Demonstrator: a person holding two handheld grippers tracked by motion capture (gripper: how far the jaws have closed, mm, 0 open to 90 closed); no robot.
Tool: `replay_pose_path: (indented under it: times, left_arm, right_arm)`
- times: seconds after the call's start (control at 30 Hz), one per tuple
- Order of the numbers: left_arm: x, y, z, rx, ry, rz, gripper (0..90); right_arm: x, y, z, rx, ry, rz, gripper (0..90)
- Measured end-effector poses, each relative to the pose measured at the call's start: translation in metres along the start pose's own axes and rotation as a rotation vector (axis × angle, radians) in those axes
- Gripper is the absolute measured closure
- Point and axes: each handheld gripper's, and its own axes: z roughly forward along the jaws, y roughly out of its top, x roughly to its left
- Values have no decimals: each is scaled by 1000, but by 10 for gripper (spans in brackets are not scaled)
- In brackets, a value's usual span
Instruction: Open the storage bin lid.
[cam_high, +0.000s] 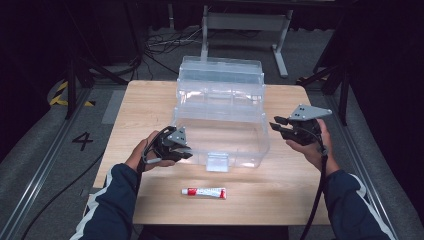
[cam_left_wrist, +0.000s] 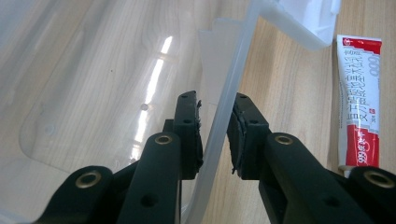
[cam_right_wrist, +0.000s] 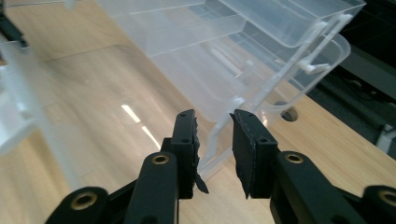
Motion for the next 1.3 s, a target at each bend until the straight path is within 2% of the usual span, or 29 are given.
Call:
replay_pose_path:
  times: [0.2,0.43,0.5,0.67,0.73,1.03,1.13,1.3]
  left_arm:
    - [-2,0,-1,-18,16,6,751]
    - [-3,0,-2,-23,19,7,758]
    - [-3,0,-3,-28,22,6,758]
    - [-4,-1,-6,-39,29,12,768]
    - [-5,-1,-7,-29,37,12,770]
    - [-5,-1,-14,-53,46,10,747]
    - [-6,-1,-16,-45,57,19,733]
    - [-7,-2,-23,-72,62,14,725]
  right_arm:
    - [18,-9,-4,16,45,-19,691]
    - [39,-15,-6,8,116,-35,684]
    - [42,-16,-6,7,121,-39,680]
    - [56,-17,-3,16,170,-52,669]
    - [60,-18,-1,19,180,-59,665]
    - [76,-16,6,39,243,-94,655]
    - [82,-16,10,53,264,-100,654]
    - [91,-14,16,73,296,-121,650]
